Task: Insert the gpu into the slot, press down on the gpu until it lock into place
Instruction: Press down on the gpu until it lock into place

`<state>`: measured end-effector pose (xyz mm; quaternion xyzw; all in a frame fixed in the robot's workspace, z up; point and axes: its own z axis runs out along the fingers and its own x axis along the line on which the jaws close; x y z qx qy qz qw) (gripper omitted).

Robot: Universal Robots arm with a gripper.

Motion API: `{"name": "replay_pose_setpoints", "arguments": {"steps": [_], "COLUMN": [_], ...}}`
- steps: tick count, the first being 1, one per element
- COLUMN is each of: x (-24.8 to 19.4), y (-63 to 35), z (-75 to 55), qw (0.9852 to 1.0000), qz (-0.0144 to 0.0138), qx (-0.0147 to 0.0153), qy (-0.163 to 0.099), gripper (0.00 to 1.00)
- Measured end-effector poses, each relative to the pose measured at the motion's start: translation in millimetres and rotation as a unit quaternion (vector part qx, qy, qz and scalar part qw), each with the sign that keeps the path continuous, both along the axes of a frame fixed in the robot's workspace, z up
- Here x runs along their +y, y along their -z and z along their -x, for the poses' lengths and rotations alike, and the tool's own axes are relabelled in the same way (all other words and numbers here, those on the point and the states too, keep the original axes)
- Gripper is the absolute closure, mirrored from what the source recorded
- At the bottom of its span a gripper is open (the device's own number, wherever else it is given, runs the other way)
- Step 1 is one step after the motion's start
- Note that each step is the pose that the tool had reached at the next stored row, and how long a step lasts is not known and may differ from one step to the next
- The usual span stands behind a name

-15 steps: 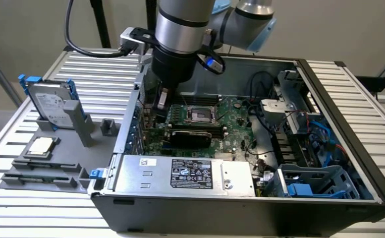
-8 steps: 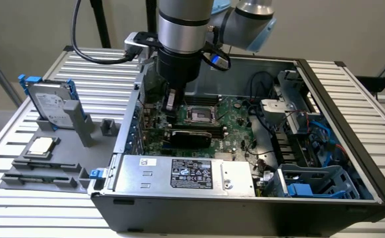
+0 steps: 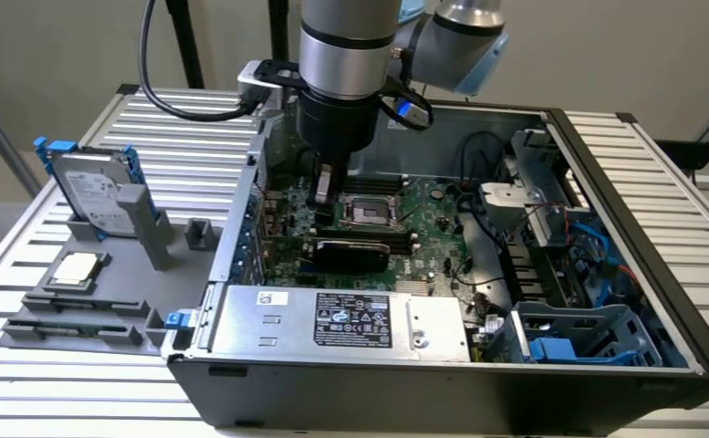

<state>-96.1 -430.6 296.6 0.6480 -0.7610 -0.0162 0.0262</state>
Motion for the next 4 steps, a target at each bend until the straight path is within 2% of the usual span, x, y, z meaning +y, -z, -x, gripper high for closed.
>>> {"name": "replay_pose_setpoints", "arguments": {"steps": [4], "x": [0.0], "y": [0.0], "z": [0.0], "qw": [1.0000], "qz": [0.0000], "qx": [0.0000], "qy": [0.000], "gripper": [0.89]}}
